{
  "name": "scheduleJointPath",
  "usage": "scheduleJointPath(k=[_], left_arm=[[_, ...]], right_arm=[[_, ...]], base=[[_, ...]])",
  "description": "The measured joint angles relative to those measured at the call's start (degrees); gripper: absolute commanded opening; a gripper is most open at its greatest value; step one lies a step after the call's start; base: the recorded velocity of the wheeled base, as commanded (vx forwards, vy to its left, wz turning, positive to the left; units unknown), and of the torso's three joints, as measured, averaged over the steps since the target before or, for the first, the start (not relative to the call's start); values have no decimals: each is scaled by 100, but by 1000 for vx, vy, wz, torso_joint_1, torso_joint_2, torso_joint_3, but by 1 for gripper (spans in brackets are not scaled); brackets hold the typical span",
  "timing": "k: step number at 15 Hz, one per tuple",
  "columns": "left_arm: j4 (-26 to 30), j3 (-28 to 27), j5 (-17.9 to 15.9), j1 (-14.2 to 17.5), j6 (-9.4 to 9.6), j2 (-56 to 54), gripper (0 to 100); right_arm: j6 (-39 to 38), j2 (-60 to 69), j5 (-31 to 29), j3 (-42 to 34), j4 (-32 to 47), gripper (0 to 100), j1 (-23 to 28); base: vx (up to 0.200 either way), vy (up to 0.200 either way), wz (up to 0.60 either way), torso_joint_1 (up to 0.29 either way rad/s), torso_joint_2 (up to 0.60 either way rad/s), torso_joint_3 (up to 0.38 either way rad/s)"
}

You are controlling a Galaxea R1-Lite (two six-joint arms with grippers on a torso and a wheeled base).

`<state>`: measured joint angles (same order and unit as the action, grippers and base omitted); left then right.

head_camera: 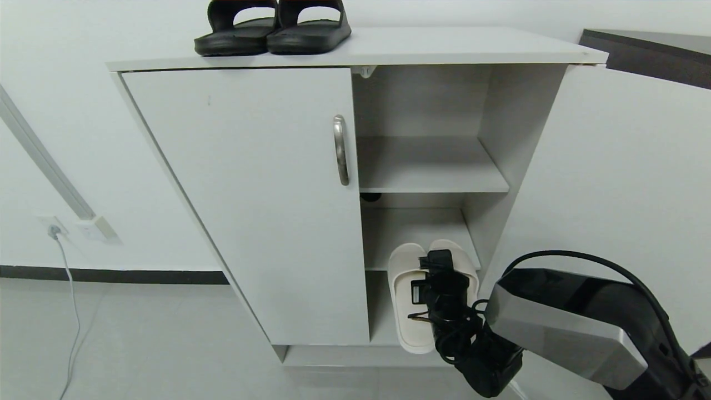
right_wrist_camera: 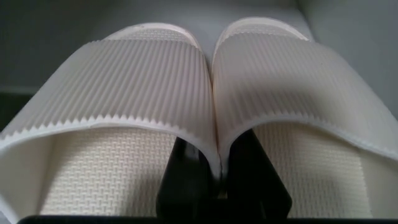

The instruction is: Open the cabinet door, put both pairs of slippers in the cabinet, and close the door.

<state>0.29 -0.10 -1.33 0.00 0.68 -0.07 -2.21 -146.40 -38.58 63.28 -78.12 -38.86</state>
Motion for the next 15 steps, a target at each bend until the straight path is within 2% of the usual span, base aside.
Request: scheduleJointPath(k=[3,6,9,15], left_arm=[[-7,0,-1,0,2,0,0],[0,2,2,0,-4,0,0],[-2,2,0,0,-4,0,0],[-2,0,0,0,0,0,0]], right_arm=[[21,-2,5,17,0,0,2],[44,1,29,173,171,0,6],[24,26,38,485,750,0,-13],[-321,1,141,1872,2267,0,146]], base=[[200,0,0,7,4,-1],[0,0,0,0,0,0],[0,0,0,0,0,0],[0,0,0,0,0,0]])
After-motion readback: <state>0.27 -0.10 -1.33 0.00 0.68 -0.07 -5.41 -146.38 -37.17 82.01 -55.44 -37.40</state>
